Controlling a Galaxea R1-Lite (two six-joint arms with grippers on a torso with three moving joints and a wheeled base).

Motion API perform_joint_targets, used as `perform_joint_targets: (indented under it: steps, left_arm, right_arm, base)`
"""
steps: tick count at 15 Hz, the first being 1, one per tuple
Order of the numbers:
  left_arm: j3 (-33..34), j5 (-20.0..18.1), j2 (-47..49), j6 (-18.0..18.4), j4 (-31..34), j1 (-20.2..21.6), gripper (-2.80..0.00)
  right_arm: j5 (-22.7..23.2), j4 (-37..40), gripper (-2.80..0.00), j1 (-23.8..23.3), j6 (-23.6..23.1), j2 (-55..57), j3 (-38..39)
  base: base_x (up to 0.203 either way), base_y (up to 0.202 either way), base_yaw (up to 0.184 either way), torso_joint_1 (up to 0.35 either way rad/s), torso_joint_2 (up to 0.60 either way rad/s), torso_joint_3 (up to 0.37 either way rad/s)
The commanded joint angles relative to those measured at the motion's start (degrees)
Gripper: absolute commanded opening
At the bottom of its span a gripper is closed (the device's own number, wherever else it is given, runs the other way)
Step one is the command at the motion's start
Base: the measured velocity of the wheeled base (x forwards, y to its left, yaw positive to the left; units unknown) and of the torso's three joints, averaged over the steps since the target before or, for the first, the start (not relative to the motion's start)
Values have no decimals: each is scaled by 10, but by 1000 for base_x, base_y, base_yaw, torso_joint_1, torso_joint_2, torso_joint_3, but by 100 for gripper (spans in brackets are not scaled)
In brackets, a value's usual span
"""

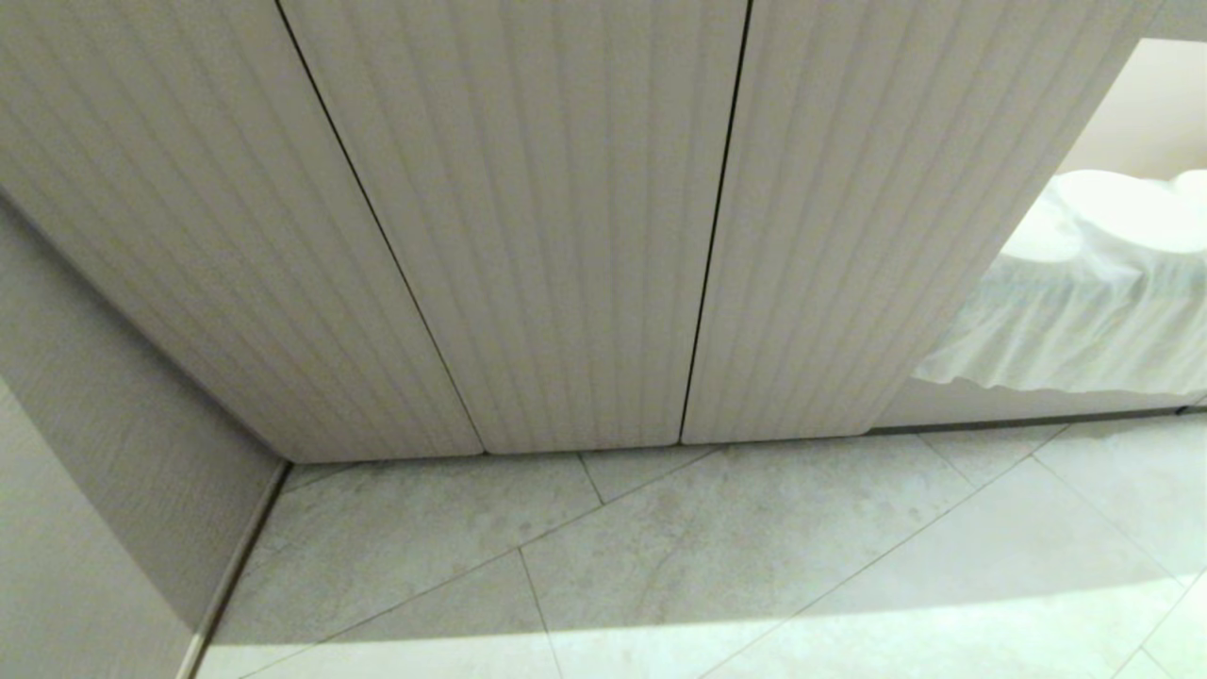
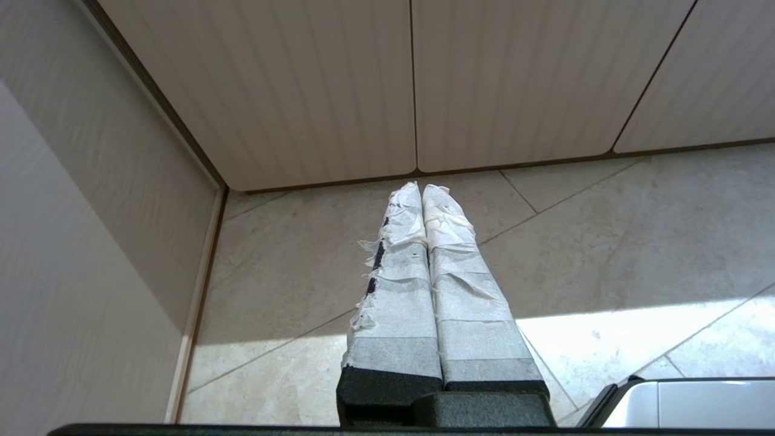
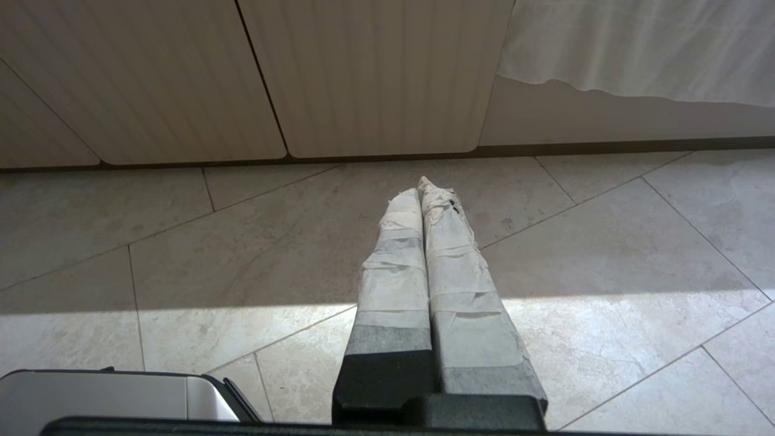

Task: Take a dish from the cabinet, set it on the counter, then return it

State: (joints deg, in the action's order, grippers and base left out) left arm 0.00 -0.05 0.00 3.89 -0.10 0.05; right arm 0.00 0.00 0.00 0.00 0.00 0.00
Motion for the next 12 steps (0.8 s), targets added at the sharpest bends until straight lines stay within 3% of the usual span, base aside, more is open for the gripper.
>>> perform_joint_targets:
  steps: [1,12]
  left_arm:
    - [0,0,0,1,0,0,-280]
    - [0,1,0,-2,0,0,-280]
  right_arm:
    - [0,0,-280,0,0,0,0]
    - [0,0,-280,0,0,0,0]
  base:
    - [0,0,0,0,0,0]
    - [0,0,0,0,0,0]
